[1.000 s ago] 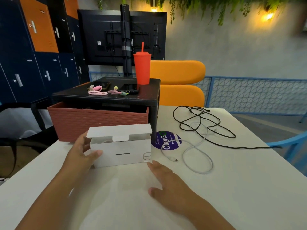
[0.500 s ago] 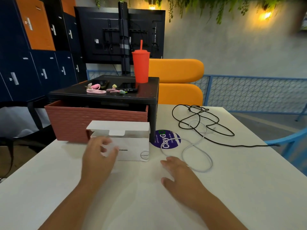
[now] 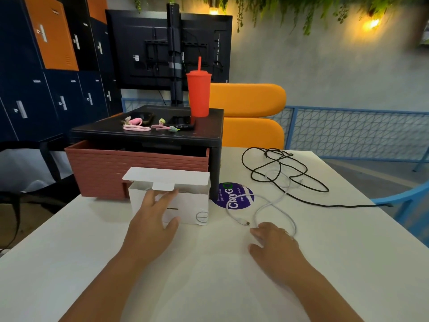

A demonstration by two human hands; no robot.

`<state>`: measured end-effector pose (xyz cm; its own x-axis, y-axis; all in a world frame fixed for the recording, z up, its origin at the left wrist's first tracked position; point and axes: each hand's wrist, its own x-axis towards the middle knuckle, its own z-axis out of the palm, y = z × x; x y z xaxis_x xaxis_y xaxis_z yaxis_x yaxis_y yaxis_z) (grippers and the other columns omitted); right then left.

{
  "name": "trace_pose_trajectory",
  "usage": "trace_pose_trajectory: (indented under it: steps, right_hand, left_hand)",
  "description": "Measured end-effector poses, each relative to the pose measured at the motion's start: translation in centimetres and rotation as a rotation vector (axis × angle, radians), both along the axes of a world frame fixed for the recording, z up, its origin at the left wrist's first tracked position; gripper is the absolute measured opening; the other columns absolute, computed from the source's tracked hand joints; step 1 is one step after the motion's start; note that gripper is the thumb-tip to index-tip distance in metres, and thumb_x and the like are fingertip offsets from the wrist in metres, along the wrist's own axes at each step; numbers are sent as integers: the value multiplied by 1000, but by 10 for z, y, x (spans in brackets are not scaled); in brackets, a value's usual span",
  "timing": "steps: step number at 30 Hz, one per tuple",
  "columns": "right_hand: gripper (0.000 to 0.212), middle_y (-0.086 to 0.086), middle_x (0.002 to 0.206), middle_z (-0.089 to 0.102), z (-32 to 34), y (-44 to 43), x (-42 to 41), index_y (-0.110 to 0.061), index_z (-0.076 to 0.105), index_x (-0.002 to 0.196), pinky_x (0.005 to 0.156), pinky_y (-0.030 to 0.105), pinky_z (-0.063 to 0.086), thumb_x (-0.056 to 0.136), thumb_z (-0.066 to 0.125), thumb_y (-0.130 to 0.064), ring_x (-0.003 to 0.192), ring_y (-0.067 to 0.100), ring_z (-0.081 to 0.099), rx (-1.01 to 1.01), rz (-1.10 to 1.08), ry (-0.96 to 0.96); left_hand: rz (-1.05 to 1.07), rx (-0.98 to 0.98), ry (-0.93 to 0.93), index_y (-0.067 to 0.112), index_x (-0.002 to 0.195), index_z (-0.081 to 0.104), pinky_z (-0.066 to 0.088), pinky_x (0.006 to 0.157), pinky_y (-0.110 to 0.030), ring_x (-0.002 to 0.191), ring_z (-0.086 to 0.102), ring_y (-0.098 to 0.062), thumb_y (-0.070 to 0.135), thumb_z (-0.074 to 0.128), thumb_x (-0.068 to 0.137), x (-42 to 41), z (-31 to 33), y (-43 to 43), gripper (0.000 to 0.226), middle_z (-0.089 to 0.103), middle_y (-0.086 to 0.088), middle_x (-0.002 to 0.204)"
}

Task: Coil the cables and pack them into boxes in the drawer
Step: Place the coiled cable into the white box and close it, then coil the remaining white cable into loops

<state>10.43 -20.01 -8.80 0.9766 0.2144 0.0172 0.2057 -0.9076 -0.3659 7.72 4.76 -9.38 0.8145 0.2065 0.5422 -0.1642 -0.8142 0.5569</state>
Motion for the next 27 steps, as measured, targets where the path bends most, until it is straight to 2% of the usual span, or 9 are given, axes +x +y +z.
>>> trace_pose_trajectory:
  steps: [7, 9, 12, 14, 16, 19, 23, 25, 27]
  right_hand:
    - [28, 4, 118, 59, 6, -2, -5, -4, 58, 113, 91, 30, 45, 88, 48, -10, 105, 20, 55, 39, 75, -8]
    - [34, -1, 118, 61, 8, -1, -8, -11, 62, 114, 88, 24, 45, 85, 46, -2, 100, 16, 58, 107, 140, 6]
    - [47, -17, 113, 58, 14, 0, -14, -30, 61, 118, 77, 4, 35, 83, 49, -1, 86, -5, 50, 174, 241, 50]
    - [45, -19, 103, 58, 18, -2, -16, -35, 63, 110, 64, 1, 36, 80, 53, -3, 70, -13, 51, 199, 327, 117]
    - [41, -17, 101, 61, 28, -8, -21, -38, 63, 101, 54, 2, 35, 77, 60, -5, 56, -16, 49, 236, 419, 255]
    - [47, -13, 108, 63, 42, -19, -24, -36, 62, 106, 58, 4, 36, 74, 70, -3, 54, -12, 49, 238, 564, 498]
    - [47, -8, 97, 65, 46, -23, -24, -29, 60, 114, 63, 15, 47, 81, 61, 5, 58, -4, 56, 327, 622, 776]
    - [40, -10, 90, 67, 44, -23, -23, -29, 63, 105, 69, 22, 48, 83, 59, 4, 65, 1, 59, 352, 629, 715]
    - [28, -12, 77, 67, 40, -20, -19, -25, 68, 86, 71, 25, 47, 81, 58, 1, 67, 4, 58, 430, 520, 491]
  left_hand:
    - [64, -4, 4, 23, 133, 51, 48, 86, -33, 109, 53, -20, 12, 65, 82, 0, 2, 10, 54, 41, 2, 135]
    - [87, 11, 3, 21, 132, 52, 47, 86, -34, 113, 52, -23, 9, 65, 81, 0, 2, 13, 54, 40, -2, 138]
    - [104, 18, -4, 17, 131, 54, 47, 86, -37, 114, 50, -27, 6, 67, 79, 0, 2, 12, 55, 43, -7, 136]
    - [111, 34, -33, 15, 130, 54, 50, 82, -41, 109, 50, -28, 7, 68, 77, -1, 1, 8, 55, 46, -7, 129]
    - [65, 49, -102, 14, 122, 58, 51, 75, -34, 99, 52, -18, 14, 65, 77, -4, 2, -1, 45, 48, 0, 115]
    - [-122, 22, -88, 25, 106, 62, 38, 69, -5, 86, 51, 2, 34, 55, 74, -10, 3, -23, 34, 48, 20, 97]
    - [-383, 22, 112, 41, 104, 59, 35, 75, -1, 95, 48, 9, 54, 47, 71, -16, -7, -51, 36, 47, 27, 104]
    - [-505, 37, 245, 43, 110, 59, 33, 84, -4, 103, 45, 9, 66, 46, 71, -17, -10, -61, 48, 47, 28, 106]
    - [-581, 92, 331, 46, 112, 60, 34, 91, -11, 105, 45, 6, 80, 38, 69, -18, -11, -70, 59, 51, 26, 105]
